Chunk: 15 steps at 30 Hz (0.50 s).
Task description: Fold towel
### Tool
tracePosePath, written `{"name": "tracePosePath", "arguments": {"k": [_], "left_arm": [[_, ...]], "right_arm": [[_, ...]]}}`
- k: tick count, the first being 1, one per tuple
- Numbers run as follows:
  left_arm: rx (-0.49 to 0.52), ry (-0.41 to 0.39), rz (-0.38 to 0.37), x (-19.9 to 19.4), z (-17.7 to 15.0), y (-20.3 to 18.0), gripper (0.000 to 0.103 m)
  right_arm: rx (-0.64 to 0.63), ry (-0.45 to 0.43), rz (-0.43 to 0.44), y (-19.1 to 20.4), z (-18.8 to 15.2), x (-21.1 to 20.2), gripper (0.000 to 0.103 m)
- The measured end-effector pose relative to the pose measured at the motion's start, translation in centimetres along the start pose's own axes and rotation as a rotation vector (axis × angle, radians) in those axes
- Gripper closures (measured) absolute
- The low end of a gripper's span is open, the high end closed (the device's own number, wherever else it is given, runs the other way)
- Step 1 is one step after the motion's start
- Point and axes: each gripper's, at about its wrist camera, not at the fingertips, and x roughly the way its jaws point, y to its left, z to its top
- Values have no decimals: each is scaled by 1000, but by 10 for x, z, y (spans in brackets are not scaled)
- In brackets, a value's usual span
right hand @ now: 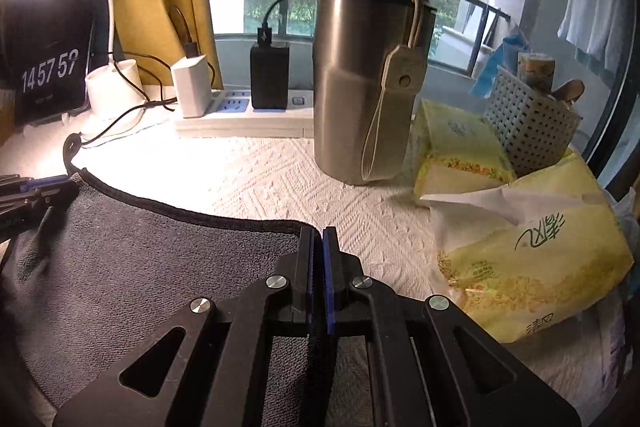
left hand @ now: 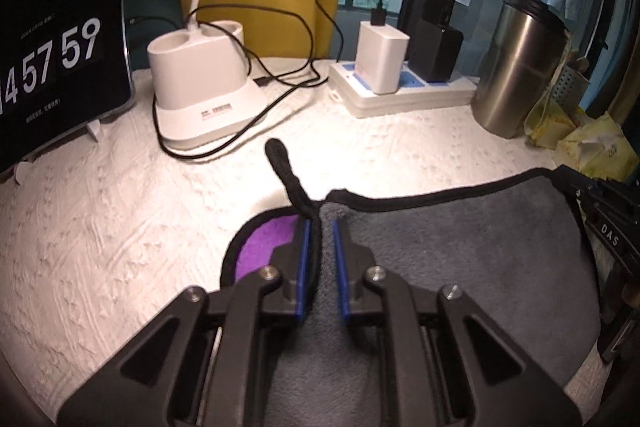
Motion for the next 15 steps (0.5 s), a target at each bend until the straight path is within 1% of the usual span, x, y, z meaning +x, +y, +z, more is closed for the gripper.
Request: {"name": "tracePosePath", "arguments": {"k": [3,10,14,15], "left_arm": [[-25,26,-4,5,0,4,87],[-4,34,25,5,3,-1,82],[-10,41,27,4,5,2,79],[-8,45,33,4,4,3,76]], "right_arm": [[16,41,2,-3,0,8,98],[14,101,-9,-2,0,19,98],[23,111,-13,-3,-1,21,98],[24,112,-13,-3,-1,20,97]]}}
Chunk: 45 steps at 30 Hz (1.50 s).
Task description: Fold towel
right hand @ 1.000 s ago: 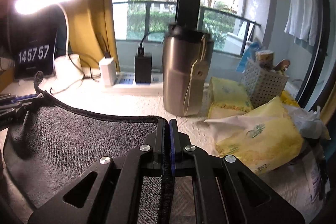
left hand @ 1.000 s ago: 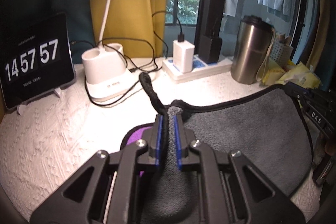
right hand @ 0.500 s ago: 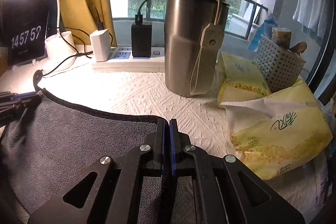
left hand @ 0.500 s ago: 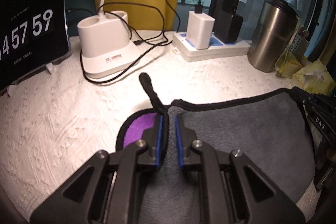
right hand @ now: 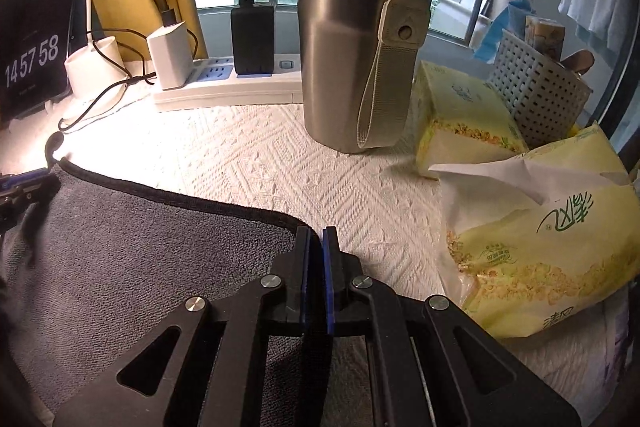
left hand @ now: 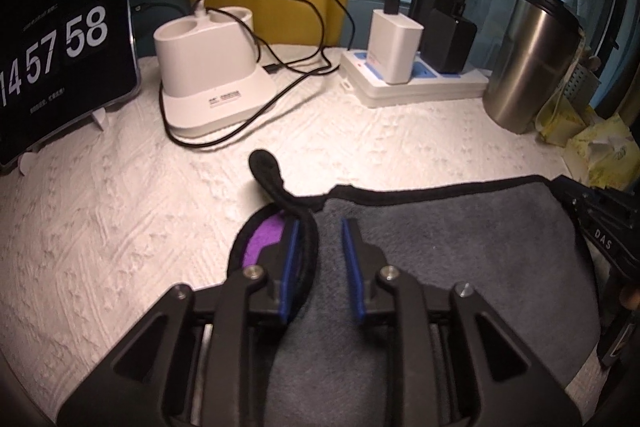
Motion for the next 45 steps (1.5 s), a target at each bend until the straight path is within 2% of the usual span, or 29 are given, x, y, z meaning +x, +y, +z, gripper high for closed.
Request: {"name": "tracePosePath", "arguments": {"k": [2,4,6,9,13,21,45], "left_arm": [[21,9,25,1,-1,-3,68],[28,8,31,-1,-4,-6,51],[31,7,23,-3,-5,-7,49],[38,3,20,-7,-7,-11,42],[28,-14,13,-18,-7,-10,31],[11,-55,11,-43,-8,-7,27],[2,-125,-13,-112,-32,-8,26]], "right_arm": [[1,7,0,2,0,0,95],[1,11,-4,4,-1,-1,94],[1,13,-4,4,-1,-3,91],[9,12,-3,2,-1,-6,76],[15,3,-1,1,0,-14,74],[12,-23,2,6,-2,-34,73],[8,-85,-20,18,-27,-103,73]]}}
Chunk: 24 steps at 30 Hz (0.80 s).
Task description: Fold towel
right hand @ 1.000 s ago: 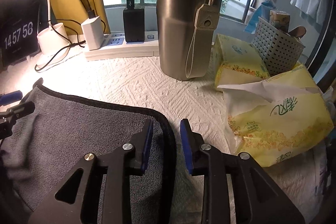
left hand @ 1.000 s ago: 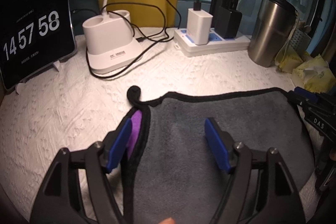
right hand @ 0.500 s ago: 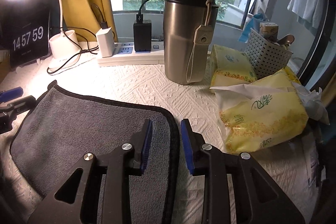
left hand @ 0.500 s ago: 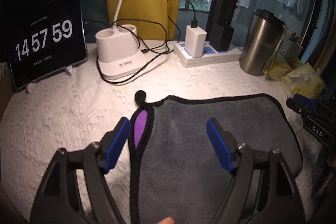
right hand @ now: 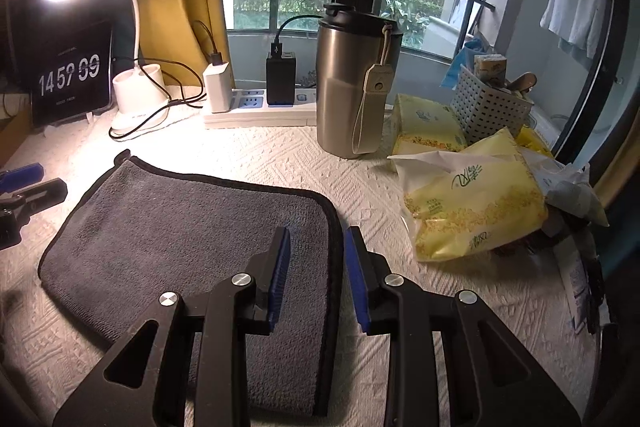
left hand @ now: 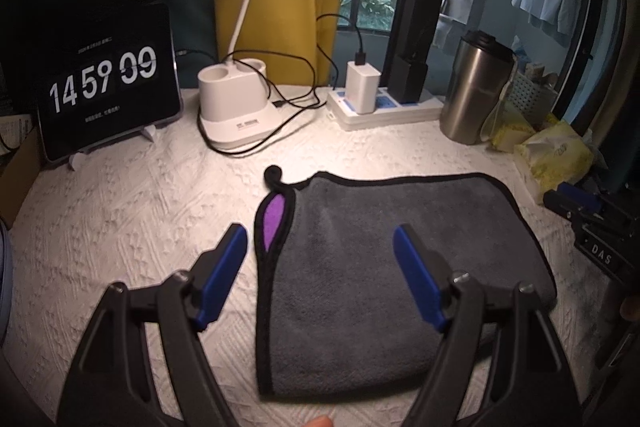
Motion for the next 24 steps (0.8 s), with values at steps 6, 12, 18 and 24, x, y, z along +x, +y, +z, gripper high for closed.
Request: {"name": "tracePosePath", "arguments": {"k": [6,12,18,24], "left_arm": [[-5,-18,-11,-18,-6,-2,26],[-3,-30,-12,-35,-12,-3,26],[-5,-53,-22,-56,-18,-3,26],[3,-95,-26,-82,-26,-5,26]], "right_arm": [[-2,-20,-6,3,-5,-18,73],[-5,-40,-11,6,-9,-37,73],[-9,-65,-20,8,-16,-58,73],[-16,-96,-28,12,-25,-80,73]]}}
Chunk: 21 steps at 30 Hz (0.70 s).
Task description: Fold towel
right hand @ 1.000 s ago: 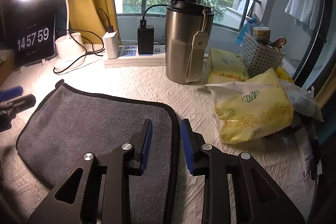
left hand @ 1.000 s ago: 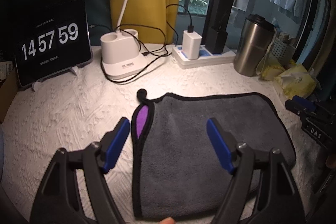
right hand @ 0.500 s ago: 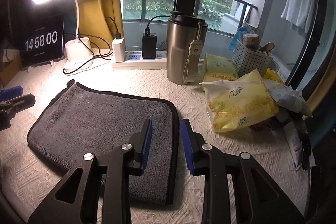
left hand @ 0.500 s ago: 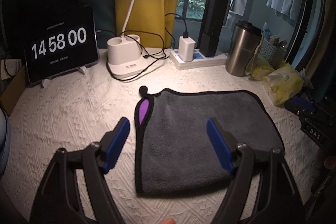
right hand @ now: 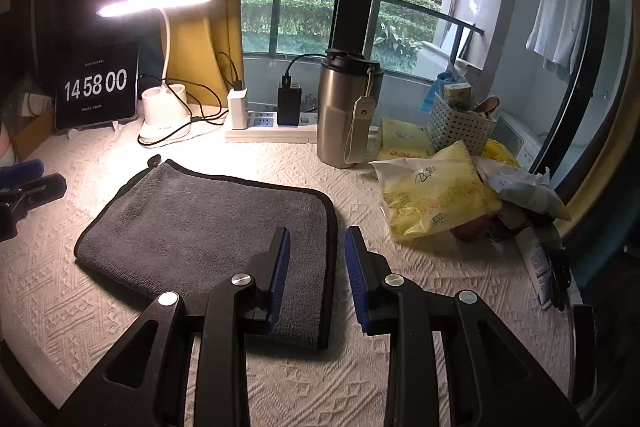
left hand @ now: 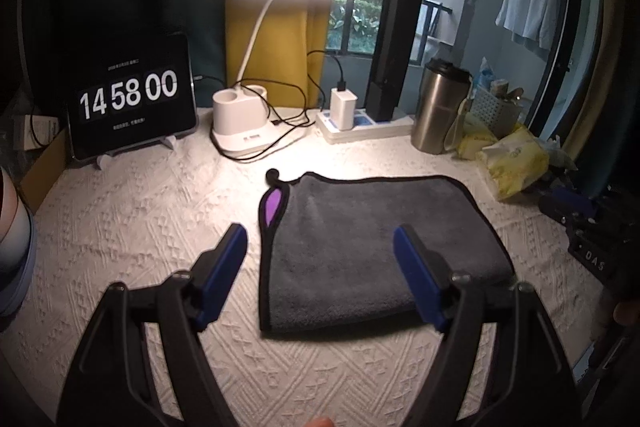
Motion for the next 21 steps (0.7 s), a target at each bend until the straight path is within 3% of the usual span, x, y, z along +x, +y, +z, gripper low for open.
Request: {"name": "tracePosePath", "arguments": {"k": [14,18,21], "left_arm": [[72,-172,53,-65,-11,-7,26],[88,-230,57,-85,-17,-12,24],[83,-271,48,-101,-21,-12,15]], "right_arm": [[-15,-101,-18,10,-14,-58,72],[-25,-149,-16,15,-16,-78,61],[-37,-202,-12,19,-19,-97,59]]}}
